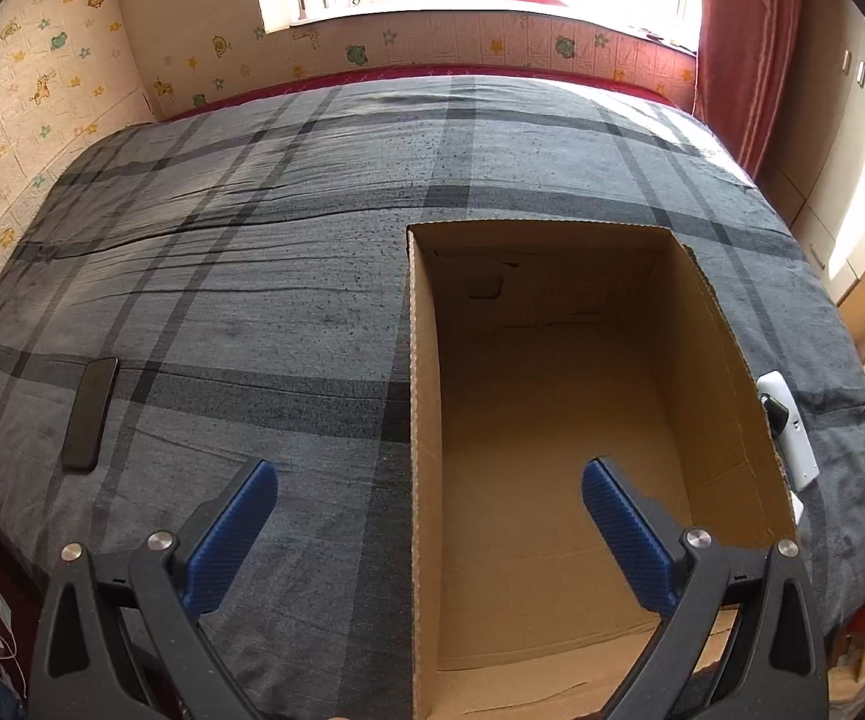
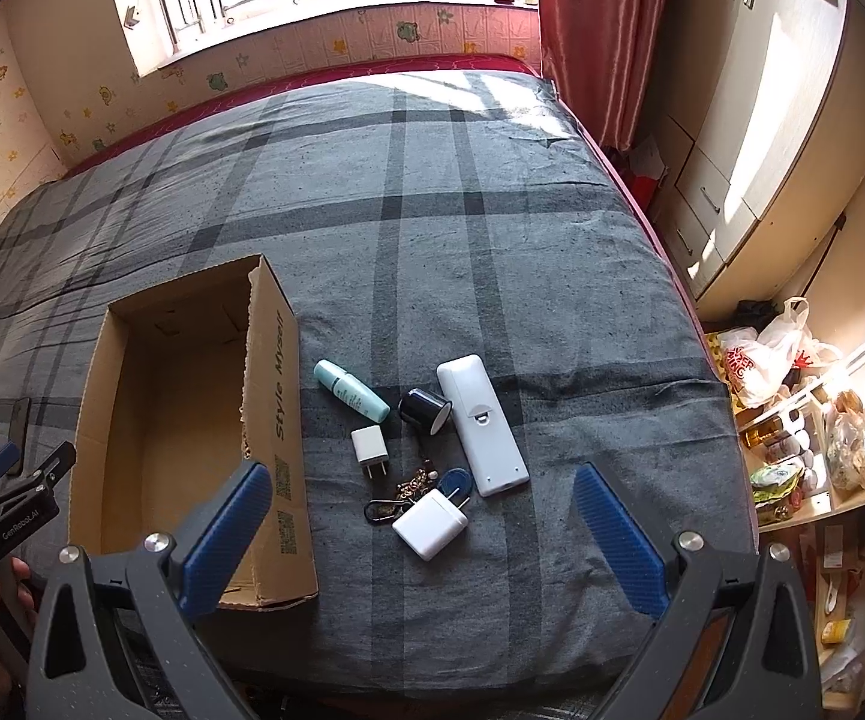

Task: Organize rigid objects
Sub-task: 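Close the left gripper on the box wall while the right tool approaches the items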

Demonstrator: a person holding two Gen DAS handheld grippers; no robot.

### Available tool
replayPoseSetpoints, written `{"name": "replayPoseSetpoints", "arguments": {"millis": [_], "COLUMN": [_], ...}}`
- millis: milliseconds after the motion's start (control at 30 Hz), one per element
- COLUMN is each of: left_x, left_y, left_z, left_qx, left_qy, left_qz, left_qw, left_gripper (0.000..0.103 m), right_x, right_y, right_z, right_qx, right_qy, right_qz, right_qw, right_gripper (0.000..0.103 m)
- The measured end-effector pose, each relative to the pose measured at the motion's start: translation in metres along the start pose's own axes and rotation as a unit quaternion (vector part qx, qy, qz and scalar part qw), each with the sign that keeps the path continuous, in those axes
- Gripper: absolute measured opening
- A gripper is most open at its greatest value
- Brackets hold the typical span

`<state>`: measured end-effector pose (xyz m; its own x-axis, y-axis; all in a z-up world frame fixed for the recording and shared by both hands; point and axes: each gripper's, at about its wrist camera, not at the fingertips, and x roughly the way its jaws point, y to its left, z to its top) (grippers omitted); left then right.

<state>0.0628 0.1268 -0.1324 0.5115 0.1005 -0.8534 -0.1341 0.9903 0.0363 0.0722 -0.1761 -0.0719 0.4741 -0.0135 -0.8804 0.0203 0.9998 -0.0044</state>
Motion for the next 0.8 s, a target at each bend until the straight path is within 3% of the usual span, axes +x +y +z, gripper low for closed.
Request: {"name": "replayPoseSetpoints", "arguments": {"millis": [200,367,567,667,767,800], "left_x": [0.034,0.05,0.057,0.06,0.064,0.065], "left_y": [0.009,0.019,0.016,0.016,0.016,0.017], "left_z": [-0.008,-0.016,-0.022,-0.023,-0.023,-0.023], "left_qx": [0.016,-0.012,-0.01,-0.012,-0.014,-0.013], "left_qy": [0.015,0.028,0.024,0.019,0.026,0.029], "left_qz": [0.032,-0.006,-0.013,-0.019,-0.026,-0.032], "left_qw": [0.9992,0.9995,0.9996,0.9996,0.9992,0.999], "left_gripper": [0.103,0.103,0.102,0.086,0.062,0.048], "right_x": [0.014,0.02,0.022,0.024,0.028,0.029], "right_y": [0.002,0.001,0.004,0.004,0.002,0.001], "right_z": [-0.002,-0.003,-0.005,-0.008,-0.011,-0.012], "right_qx": [0.001,0.005,0.0,0.001,0.002,0.003], "right_qy": [0.018,0.027,0.028,0.032,0.036,0.037], "right_qz": [-0.007,-0.01,-0.013,-0.016,-0.017,-0.017], "right_qw": [1.0,1.0,1.0,0.999,0.999,0.999], "right_gripper": [0.103,0.103,0.103,0.103,0.103,0.103]}}
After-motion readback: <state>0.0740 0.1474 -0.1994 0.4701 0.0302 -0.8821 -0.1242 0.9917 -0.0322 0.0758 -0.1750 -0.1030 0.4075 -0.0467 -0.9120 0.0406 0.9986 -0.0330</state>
